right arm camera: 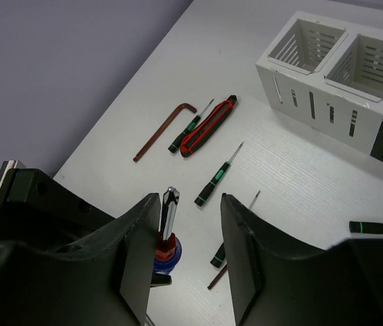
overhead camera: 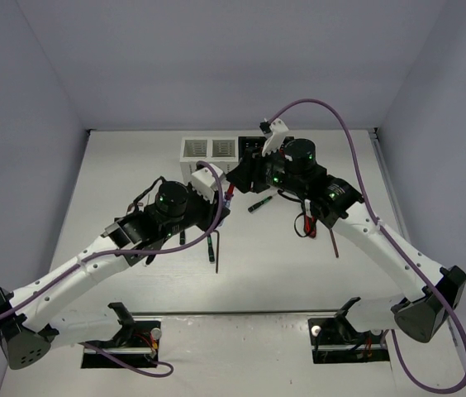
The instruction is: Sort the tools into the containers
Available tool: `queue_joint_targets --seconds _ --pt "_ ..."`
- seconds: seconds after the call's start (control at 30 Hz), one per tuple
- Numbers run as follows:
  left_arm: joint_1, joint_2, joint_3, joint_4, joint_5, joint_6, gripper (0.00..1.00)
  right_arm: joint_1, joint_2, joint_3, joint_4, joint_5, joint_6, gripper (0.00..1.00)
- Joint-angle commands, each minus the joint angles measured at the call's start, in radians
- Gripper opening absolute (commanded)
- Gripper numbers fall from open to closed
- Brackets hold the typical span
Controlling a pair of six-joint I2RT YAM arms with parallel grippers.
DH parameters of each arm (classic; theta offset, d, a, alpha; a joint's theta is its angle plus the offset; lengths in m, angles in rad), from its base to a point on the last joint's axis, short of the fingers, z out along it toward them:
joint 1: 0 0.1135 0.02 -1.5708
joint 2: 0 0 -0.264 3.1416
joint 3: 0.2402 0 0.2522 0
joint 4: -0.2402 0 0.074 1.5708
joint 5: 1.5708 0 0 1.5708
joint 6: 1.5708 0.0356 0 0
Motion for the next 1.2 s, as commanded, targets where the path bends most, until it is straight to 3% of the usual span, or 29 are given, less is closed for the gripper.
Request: queue_joint_targets --seconds 0.0,0.2,0.27,0.4,0.5,0.57,0.77,0.9,1.17 --pt "-0.004 0.005 0.066 0.1 0.013 -0.015 0.0 0.008 -0.019 0.047 0.107 0.026 -0.013 0.35" --pt "-0.005 0.016 0.075 0.105 0.016 -0.009 0.0 0.007 -0.021 0.029 0.123 0.019 -0.011 0.18" --pt "-0.005 0.023 0.077 0.107 0.017 -0.009 0.0 0.007 -0.023 0.025 0.127 0.026 -0.015 0.02" --pt "-0.004 0.028 0.07 0.111 -0.003 -0.012 0.05 0.005 -0.026 0.021 0.13 0.047 -0.034 0.0" --pt "-0.004 0.026 0.063 0.093 -0.057 -0.027 0.69 0.001 -0.03 0.02 0.127 0.091 -0.064 0.0" --pt "-0.004 0.023 0.064 0.076 -0.117 -0.04 0.81 -0.005 -0.031 0.02 0.128 0.113 -0.08 0.0" --pt "0.01 -0.025 0.037 -0.027 -0.303 -0.099 0.83 -0.093 0.01 0.054 0.127 0.196 -0.209 0.0" --pt "0.065 -0.066 0.005 -0.135 -0.351 -0.164 0.83 -0.205 0.081 0.123 0.131 0.242 -0.294 0.0" --pt "0.234 -0.15 -0.099 -0.275 -0.248 -0.275 0.83 -0.35 0.288 0.319 0.174 0.235 -0.422 0.0"
